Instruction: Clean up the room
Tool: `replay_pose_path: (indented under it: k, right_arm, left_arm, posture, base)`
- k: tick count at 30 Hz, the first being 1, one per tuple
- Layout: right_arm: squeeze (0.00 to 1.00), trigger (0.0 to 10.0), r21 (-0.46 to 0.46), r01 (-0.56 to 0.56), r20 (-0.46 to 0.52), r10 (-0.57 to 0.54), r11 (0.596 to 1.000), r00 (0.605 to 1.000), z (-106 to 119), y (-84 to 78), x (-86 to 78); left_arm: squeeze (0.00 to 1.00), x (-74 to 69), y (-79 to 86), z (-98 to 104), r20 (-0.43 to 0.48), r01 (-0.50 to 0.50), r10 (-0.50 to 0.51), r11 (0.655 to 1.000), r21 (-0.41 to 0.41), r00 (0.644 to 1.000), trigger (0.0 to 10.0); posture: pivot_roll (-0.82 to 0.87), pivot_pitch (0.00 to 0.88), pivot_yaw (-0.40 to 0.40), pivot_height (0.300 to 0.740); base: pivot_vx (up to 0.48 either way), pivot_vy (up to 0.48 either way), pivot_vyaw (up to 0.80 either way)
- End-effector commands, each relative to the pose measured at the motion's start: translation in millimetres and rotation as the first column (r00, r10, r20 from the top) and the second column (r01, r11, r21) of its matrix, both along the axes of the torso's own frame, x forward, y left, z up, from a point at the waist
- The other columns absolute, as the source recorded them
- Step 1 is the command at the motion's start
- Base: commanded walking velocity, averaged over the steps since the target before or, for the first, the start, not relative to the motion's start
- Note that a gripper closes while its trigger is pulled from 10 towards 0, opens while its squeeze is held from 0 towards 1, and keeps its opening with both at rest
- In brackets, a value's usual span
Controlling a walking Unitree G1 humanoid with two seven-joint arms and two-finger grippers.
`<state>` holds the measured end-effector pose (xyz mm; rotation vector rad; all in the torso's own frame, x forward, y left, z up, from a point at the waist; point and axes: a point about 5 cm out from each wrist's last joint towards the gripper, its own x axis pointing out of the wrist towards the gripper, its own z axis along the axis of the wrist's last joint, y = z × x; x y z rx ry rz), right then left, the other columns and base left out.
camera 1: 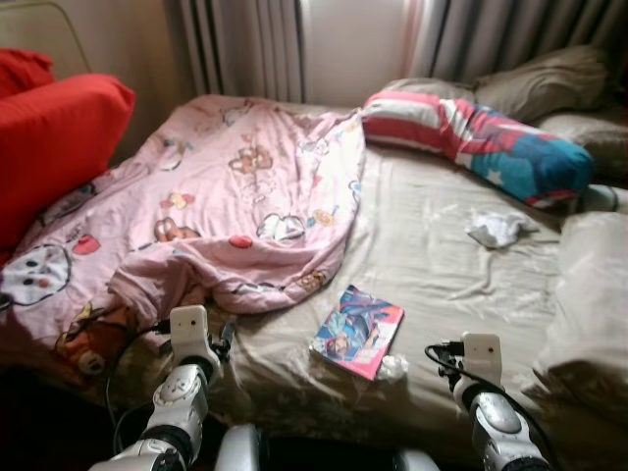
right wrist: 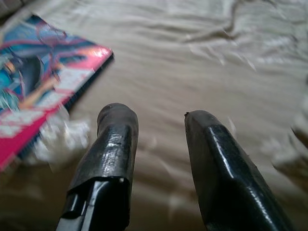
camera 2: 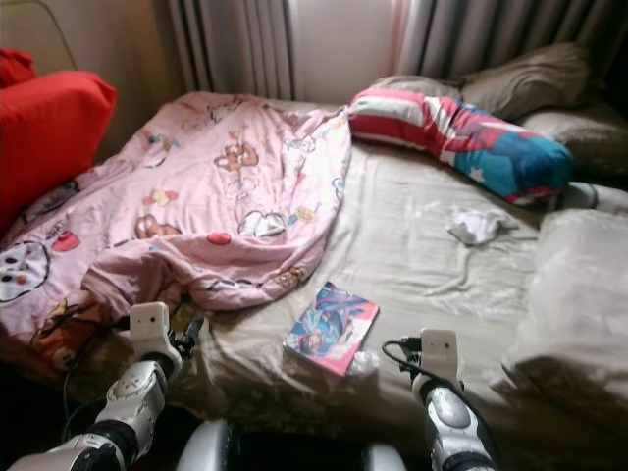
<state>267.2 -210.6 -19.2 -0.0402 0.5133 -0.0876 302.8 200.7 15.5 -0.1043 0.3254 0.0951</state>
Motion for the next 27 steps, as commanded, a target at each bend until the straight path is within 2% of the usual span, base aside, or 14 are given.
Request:
replay_pose_path:
  k: [1,3,7,16,24,27]
  right_arm:
    - [0.0,10.0,-0.007,-0.008,-0.021,0.007,1.0,1.0,-1.9,-2.5,-2.1]
    - [0.0,10.0,0.003,-0.056,-0.022,0.056,0.998,0.998,-2.9,1.1,-3.0]
    - [0.0,10.0,0.029,-0.036,-0.026,0.037,0.999,0.999,-4.4,0.5,-4.8]
    - [0.0,10.0,0.043,-0.083,-0.016,0.083,0.996,0.996,-3.5,3.9,-3.8]
    - [0.0,10.0,0.05,-0.096,-0.016,0.097,0.994,0.995,-4.4,5.8,-4.9]
    - [0.0,10.0,0.072,-0.073,-0.007,0.074,0.995,0.997,-4.4,6.3,-4.7]
  left_arm:
    - [0.0,-0.9,2.7,-0.9,-0.01,-0.006,0.006,1.0,0.001,1.0,10.0]
    - [0.0,-1.4,3.0,-1.5,-0.015,-0.002,0.002,1.0,0.003,1.0,10.0]
    - [0.0,-1.9,2.9,-2.3,-0.02,0.001,-0.001,1.0,0.004,1.0,10.0]
    - [0.0,1.0,-0.2,1.8,0.012,0.014,-0.014,1.0,0.013,1.0,10.0]
    - [0.0,3.4,-2.2,5.2,0.034,0.024,-0.024,1.0,0.019,0.999,10.0]
    - [0.0,4.4,-3.1,6.5,0.043,0.025,-0.025,1.0,0.02,0.999,10.0]
  posture:
    - [-0.09,0.0,0.004,0.592]
    - [-0.09,0.0,0.006,0.592]
    - [-0.09,0.0,0.007,0.592]
    - [-0.09,0.0,0.008,0.592]
    - [-0.1,0.0,0.011,0.592]
    - [-0.1,0.0,0.012,0.592]
  base:
    - [0.0,0.0,0.0]
    - [0.0,0.0,0.8]
    - [0.0,0.0,0.8]
    - [0.281,0.0,0.0]
    - [0.286,0.0,0.64]
    - [0.285,0.0,0.0]
